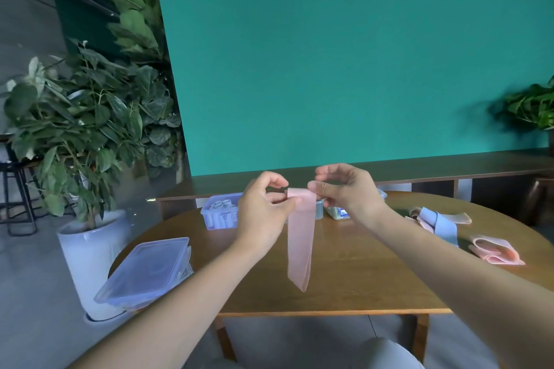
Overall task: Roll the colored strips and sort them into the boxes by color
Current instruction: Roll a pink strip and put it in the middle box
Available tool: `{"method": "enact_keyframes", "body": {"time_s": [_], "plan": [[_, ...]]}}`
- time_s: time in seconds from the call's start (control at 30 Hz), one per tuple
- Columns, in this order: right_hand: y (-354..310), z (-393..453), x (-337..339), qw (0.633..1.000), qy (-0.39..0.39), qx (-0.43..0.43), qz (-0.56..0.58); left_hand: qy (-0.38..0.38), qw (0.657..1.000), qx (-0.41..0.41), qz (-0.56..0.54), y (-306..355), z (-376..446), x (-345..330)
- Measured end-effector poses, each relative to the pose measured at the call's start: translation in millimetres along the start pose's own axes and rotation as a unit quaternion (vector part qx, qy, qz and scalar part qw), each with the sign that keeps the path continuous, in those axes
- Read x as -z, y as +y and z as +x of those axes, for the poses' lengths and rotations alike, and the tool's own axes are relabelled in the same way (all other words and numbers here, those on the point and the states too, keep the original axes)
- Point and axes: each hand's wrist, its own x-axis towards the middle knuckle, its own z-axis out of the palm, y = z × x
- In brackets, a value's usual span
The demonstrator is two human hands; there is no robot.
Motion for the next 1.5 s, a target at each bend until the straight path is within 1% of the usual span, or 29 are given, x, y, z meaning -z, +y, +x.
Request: {"method": "enact_keyframes", "body": {"time_s": [0.13,0.27,0.33,0.47,0.57,0.63,0.7,0.8,0.87,0.97,1.0,1.07,1.17,1.27,1.5], "plan": [[-1,1,1,1.000,-0.013,-0.009,-0.007,-0.012,0.999,0.007,-0.044,2,3,-1],[-1,-5,4,0.998,-0.066,-0.002,-0.016,-0.001,0.996,0.030,-0.082,4,6,-1],[-1,-7,3,0.996,-0.087,0.011,-0.029,0.005,0.993,0.048,-0.109,3,7,0],[1,-11,-4,0.986,-0.111,0.041,-0.116,0.025,0.985,0.097,-0.139,0,12,1],[3,-14,-10,0.980,-0.132,0.058,-0.138,0.034,0.975,0.128,-0.181,1,15,3],[4,-16,-13,0.974,-0.134,0.087,-0.161,0.028,0.967,0.143,-0.208,4,16,6],[3,-15,-17,0.974,-0.119,0.104,-0.160,0.007,0.965,0.151,-0.214,5,19,9],[-4,-9,-19,0.984,-0.074,0.102,-0.122,-0.037,0.974,0.129,-0.184,6,19,16],[-11,-4,-19,0.993,-0.051,0.075,-0.075,-0.074,0.980,0.099,-0.157,8,19,24],[-18,4,-15,0.999,-0.038,0.033,-0.016,-0.131,0.981,0.057,-0.127,16,15,30],[-20,5,-14,0.999,-0.041,0.025,-0.005,-0.129,0.985,0.041,-0.111,17,14,30],[-24,6,-13,0.998,-0.059,0.017,0.013,-0.100,0.992,0.014,-0.080,19,14,29],[-32,4,-11,0.994,-0.107,0.015,0.034,-0.078,0.993,0.003,-0.084,25,18,31],[-35,3,-4,0.990,-0.137,0.019,0.011,-0.095,0.990,0.023,-0.099,29,23,35],[-40,8,0,0.990,-0.143,-0.004,-0.011,-0.139,0.983,0.025,-0.114,26,34,40]]}}
